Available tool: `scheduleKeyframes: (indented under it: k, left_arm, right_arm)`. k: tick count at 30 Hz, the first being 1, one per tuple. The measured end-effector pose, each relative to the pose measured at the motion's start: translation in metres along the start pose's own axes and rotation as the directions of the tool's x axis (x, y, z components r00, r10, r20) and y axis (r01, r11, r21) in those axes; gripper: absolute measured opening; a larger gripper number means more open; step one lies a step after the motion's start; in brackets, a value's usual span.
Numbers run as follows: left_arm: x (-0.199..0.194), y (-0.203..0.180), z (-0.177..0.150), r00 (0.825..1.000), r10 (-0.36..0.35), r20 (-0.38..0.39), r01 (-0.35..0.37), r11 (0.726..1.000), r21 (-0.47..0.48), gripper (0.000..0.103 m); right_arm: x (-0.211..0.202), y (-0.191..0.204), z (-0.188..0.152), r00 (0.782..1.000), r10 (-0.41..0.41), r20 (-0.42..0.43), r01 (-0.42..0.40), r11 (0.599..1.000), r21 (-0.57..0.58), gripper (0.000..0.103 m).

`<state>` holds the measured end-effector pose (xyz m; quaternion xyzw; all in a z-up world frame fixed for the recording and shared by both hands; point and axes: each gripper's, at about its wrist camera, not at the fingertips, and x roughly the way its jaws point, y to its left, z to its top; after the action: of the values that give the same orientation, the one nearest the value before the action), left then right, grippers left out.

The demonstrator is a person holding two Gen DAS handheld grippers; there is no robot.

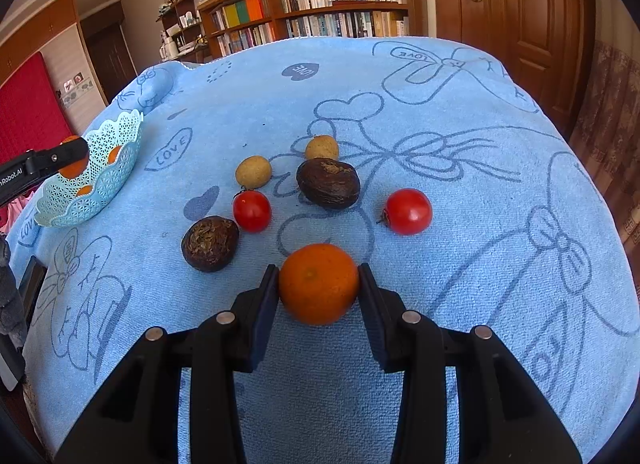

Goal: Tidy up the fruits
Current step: 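Lower the orange into the mint basket and open the left tool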

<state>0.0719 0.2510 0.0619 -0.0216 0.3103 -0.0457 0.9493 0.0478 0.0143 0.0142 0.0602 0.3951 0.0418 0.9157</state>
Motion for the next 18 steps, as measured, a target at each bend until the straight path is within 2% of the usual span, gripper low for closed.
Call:
scheduleKeyframes:
  k: [6,13,14,16,18]
  left_arm:
    - [-0.005,0.037,0.006,0.995,0.093,0.022,-0.092,0.995,-0.050,0.041]
    - [-0.003,0.082,0.003,0.985,0.175,0.000,-0.173,0.977,-0.122,0.044]
    - [-0.004,0.086,0.003,0.984,0.180,0.001,-0.179,0.975,-0.132,0.048]
    - [-0.007,0.094,0.003,0.980,0.197,0.008,-0.194,0.969,-0.154,0.091]
    - [-0.016,0.099,0.003,0.974,0.223,0.043,-0.212,0.962,-0.173,0.096]
  right_arm:
    - [0.000,0.000,0.000,1.000,0.000,0.000,0.000,1.000,0.000,0.040]
    - [0.000,0.000,0.000,1.000,-0.001,0.000,0.001,1.000,-0.001,0.040]
    - [0.000,0.000,0.000,1.000,-0.001,0.000,0.001,1.000,-0.001,0.040]
    - [0.000,-0.001,0.000,1.000,-0.002,0.000,0.002,1.000,-0.001,0.040]
    - [0.001,-0.004,0.000,1.000,-0.003,-0.001,0.003,1.000,0.002,0.040]
